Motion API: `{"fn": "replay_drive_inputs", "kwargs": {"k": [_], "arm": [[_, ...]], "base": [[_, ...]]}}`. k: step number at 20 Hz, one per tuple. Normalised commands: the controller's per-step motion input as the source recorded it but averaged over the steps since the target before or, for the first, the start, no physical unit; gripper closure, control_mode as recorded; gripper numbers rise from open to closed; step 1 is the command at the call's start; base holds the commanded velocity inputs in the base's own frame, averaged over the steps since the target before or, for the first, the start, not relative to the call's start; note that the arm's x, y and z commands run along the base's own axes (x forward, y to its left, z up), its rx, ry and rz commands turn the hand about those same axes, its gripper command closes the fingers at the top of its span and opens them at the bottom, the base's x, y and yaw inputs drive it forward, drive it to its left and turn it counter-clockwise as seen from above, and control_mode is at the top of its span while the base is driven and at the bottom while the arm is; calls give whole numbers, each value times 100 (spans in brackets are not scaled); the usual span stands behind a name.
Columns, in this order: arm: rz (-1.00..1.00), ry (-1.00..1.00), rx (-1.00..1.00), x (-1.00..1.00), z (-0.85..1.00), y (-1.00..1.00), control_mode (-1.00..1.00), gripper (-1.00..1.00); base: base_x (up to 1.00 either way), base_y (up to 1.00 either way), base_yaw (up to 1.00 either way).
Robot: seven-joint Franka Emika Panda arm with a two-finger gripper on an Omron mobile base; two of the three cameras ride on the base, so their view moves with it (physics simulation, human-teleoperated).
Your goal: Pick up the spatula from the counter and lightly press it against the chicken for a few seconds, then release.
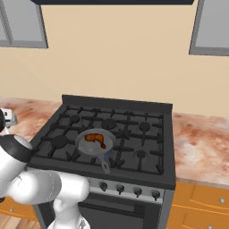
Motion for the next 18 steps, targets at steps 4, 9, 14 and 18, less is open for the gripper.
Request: {"fn": "replay_drive_inputs", "kwargs": {"k": [4, 9, 14, 18], "arm": [[0, 2, 0, 10, -16, 2, -100, -100], [0, 3, 0, 13, -13, 2, -100, -100], [0, 1, 0, 10, -7, 6, -100, -100], [0, 0, 0, 6, -3, 12, -100, -100]], "base": [[0, 0, 0], [0, 0, 0], [0, 0, 0], [0, 0, 0]]}}
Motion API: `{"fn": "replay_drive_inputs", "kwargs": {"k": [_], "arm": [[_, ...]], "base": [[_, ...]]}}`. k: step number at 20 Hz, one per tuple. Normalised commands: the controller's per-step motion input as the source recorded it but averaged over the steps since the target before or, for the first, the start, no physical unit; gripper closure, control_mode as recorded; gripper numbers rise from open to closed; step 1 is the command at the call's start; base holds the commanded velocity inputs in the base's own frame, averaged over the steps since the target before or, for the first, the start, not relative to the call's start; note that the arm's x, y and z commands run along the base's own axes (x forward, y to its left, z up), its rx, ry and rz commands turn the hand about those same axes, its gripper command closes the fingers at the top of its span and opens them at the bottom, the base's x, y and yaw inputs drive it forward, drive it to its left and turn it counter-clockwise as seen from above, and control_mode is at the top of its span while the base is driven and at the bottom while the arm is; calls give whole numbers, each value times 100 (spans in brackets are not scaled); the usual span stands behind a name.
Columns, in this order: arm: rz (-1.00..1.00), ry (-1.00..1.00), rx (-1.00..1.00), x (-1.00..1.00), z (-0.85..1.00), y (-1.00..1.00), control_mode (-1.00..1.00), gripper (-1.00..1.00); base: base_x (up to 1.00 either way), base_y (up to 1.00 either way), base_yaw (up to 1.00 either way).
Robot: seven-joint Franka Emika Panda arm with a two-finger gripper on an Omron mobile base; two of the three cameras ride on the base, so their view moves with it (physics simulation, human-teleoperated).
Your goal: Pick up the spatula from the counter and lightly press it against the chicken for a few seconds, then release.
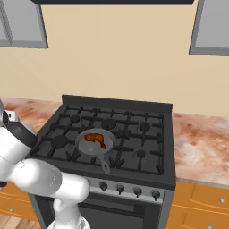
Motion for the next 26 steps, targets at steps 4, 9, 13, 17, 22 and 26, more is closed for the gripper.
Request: {"fn": "replay_drive_inputs", "kwargs": {"k": [4, 9, 13, 17, 22, 26], "arm": [[0, 0, -3, 0, -4, 14, -100, -100], [0, 0, -4, 1, -11, 9, -100, -100], [0, 0, -3, 2, -15, 5, -100, -100], [0, 0, -1, 4, -6, 0, -100, -100], [0, 0, -1, 7, -7, 0, -100, -100], [0, 0, 0, 1, -10, 0, -100, -100]], "base": [[0, 0, 0], [0, 0, 0], [0, 0, 0], [0, 0, 0], [0, 0, 0], [0, 0, 0]]}}
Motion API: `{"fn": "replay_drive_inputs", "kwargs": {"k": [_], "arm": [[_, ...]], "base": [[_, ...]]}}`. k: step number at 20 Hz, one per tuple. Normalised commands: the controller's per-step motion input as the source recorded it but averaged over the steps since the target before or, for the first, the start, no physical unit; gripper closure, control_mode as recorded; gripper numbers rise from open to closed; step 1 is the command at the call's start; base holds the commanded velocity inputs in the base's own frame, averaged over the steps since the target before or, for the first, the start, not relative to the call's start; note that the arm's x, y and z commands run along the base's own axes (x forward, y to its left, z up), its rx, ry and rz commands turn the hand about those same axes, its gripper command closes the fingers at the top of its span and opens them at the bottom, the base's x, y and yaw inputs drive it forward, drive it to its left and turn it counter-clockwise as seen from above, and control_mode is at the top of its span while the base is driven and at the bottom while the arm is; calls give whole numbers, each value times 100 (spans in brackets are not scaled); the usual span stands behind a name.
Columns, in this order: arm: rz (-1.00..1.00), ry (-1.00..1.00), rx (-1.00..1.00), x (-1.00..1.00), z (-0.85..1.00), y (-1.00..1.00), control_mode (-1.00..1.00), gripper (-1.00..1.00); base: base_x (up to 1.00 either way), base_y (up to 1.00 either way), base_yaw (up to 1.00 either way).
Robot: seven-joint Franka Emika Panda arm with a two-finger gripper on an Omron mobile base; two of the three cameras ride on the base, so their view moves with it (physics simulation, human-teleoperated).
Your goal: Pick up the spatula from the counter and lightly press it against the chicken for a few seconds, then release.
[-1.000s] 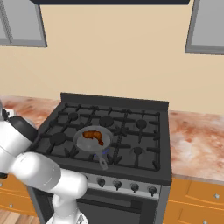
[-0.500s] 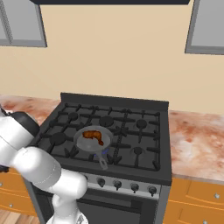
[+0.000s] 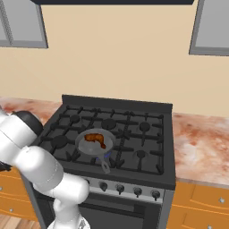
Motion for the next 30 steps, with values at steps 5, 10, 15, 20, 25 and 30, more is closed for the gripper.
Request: {"fn": "replay_drive_inputs", "kwargs": {"k": [5, 10, 15, 20, 25, 30], "arm": [[0, 0, 0, 0, -16, 0, -100, -100], [0, 0, 0, 0, -17, 0, -100, -100], [0, 0, 0, 6, -12, 1, -100, -100], [0, 1, 0, 13, -6, 4, -100, -100], [0, 4, 0, 17, -7, 11, -100, -100], [0, 4, 0, 14, -7, 14, -100, -100]], "base": [[0, 0, 0], [0, 0, 0], [0, 0, 0], [0, 0, 0], [0, 0, 0], [0, 0, 0]]}}
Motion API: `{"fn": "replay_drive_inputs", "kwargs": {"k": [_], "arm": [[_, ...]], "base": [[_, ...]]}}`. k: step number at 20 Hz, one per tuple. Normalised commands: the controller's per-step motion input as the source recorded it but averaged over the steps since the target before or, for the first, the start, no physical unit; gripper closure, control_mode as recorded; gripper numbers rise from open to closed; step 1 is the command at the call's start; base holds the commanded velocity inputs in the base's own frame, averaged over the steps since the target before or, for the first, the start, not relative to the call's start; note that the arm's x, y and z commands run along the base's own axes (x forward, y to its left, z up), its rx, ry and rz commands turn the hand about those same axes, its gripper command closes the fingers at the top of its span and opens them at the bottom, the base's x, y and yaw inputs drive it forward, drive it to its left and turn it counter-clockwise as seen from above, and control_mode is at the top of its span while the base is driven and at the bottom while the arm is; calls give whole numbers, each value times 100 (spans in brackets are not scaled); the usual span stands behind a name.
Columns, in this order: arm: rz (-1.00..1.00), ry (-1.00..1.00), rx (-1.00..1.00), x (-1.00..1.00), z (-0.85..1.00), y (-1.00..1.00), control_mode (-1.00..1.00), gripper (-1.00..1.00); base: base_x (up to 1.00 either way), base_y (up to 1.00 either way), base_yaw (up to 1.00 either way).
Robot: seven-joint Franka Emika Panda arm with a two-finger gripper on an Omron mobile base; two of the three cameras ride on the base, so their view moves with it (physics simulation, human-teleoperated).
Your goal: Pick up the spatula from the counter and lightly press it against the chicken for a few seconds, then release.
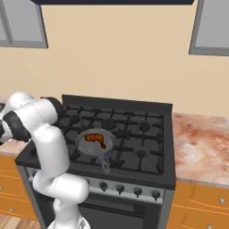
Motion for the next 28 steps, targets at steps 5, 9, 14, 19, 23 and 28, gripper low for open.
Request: {"fn": "replay_drive_inputs", "kwargs": {"k": [5, 9, 14, 19, 23, 28], "arm": [[0, 2, 0, 4, -7, 20, -100, -100], [0, 0, -2, 1, -6, 24, -100, -100], [0, 0, -2, 6, -3, 6, -100, -100], [0, 0, -2, 17, 0, 0, -100, -100], [0, 0, -1, 24, 0, 0, -100, -100], [0, 0, 0, 28, -2, 0, -100, -100]], "base": [[0, 0, 0], [0, 0, 0], [0, 0, 0], [0, 0, 0], [0, 0, 0], [0, 0, 0]]}}
